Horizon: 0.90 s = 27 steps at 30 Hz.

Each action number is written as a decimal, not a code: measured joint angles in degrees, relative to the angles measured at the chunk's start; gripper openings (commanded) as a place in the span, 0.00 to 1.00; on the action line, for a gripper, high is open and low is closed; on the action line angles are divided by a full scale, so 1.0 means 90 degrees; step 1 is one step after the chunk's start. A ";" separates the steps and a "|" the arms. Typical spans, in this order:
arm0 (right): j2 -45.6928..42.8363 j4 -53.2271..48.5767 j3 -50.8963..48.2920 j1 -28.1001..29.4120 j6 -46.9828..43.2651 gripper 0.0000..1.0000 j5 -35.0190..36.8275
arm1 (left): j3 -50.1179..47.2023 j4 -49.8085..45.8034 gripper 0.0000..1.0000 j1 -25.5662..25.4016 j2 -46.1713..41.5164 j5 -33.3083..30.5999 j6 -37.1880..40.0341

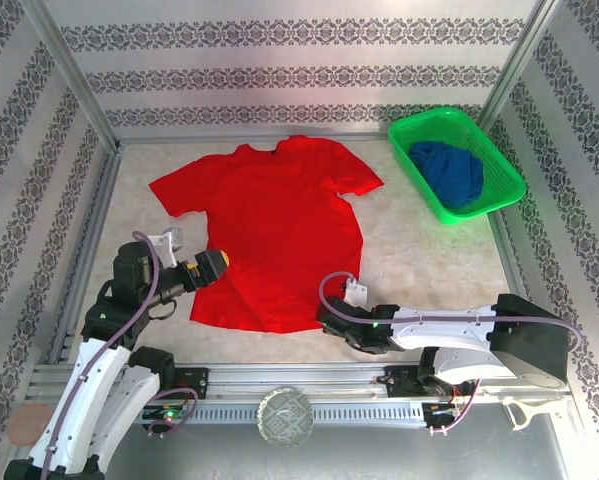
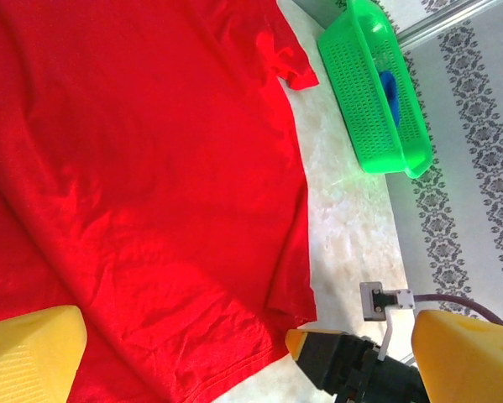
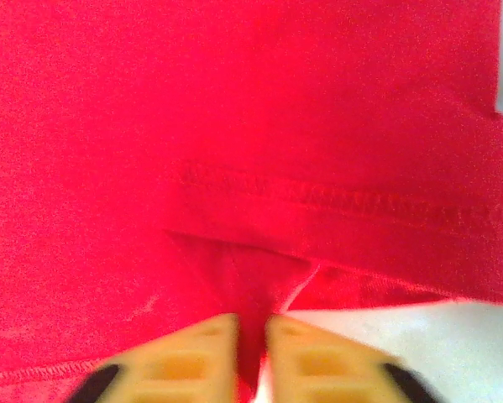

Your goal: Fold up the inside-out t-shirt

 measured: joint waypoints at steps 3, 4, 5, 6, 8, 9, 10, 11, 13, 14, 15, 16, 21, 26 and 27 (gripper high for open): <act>-0.0211 0.0010 0.0000 -0.0005 -0.0002 0.00 0.0034 | 0.0005 -0.0005 1.00 0.0000 0.0104 0.0000 0.0155; -0.0403 -0.0010 0.0000 -0.0022 -0.0024 0.00 0.0034 | 0.0017 -0.0012 1.00 0.0000 0.0155 -0.0022 0.0248; -0.0639 -0.0024 0.0002 -0.0068 -0.0066 0.00 0.0034 | 0.0049 -0.0029 1.00 0.0000 0.0199 -0.0034 0.0338; -0.0911 -0.0032 0.0002 -0.0136 -0.0129 0.00 0.0027 | 0.0095 -0.0036 1.00 0.0000 0.0233 -0.0036 0.0454; -0.1430 -0.0051 0.0012 -0.0299 -0.0204 0.00 0.0027 | 0.0202 -0.0044 1.00 -0.0007 0.0318 0.0007 0.0690; -0.1698 -0.0058 0.0027 -0.0418 -0.0250 0.00 0.0022 | 0.0255 -0.0044 1.00 -0.0032 0.0330 0.0046 0.0811; -0.1921 -0.0061 0.0041 -0.0532 -0.0291 0.00 0.0000 | 0.0289 -0.0041 1.00 -0.0090 0.0330 0.0068 0.0908; -0.2127 -0.0056 0.0061 -0.0653 -0.0321 0.00 -0.0027 | 0.0313 -0.0034 1.00 -0.0177 0.0328 0.0078 0.0996; -0.2465 -0.0056 0.0097 -0.0886 -0.0362 0.00 -0.0095 | 0.0323 -0.0022 1.00 -0.0474 0.0318 0.0049 0.1144; -0.2596 -0.0058 0.0112 -0.1005 -0.0386 0.00 -0.0146 | 0.0321 -0.0012 1.00 -0.0687 0.0318 -0.0015 0.1224; -0.2688 -0.0063 0.0138 -0.1112 -0.0427 0.00 -0.0194 | 0.0306 0.0010 1.00 -0.0940 0.0318 -0.0129 0.1294; -0.2742 -0.0083 0.0175 -0.1195 -0.0466 0.00 -0.0221 | 0.0287 0.0032 1.00 -0.1168 0.0318 -0.0270 0.1350; -0.2781 -0.0129 0.0386 -0.1411 -0.0568 0.00 -0.0384 | 0.0112 0.0163 1.00 -0.2946 0.0690 -0.1423 0.1683; -0.2657 -0.0121 0.0474 -0.1435 -0.0639 0.00 -0.0471 | 0.0238 0.0440 0.99 -0.4993 0.2125 -0.3014 0.2096; -0.2652 -0.0124 0.0474 -0.1435 -0.0639 0.00 -0.0486 | 0.0352 0.0495 0.99 -0.5411 0.2633 -0.3405 0.2229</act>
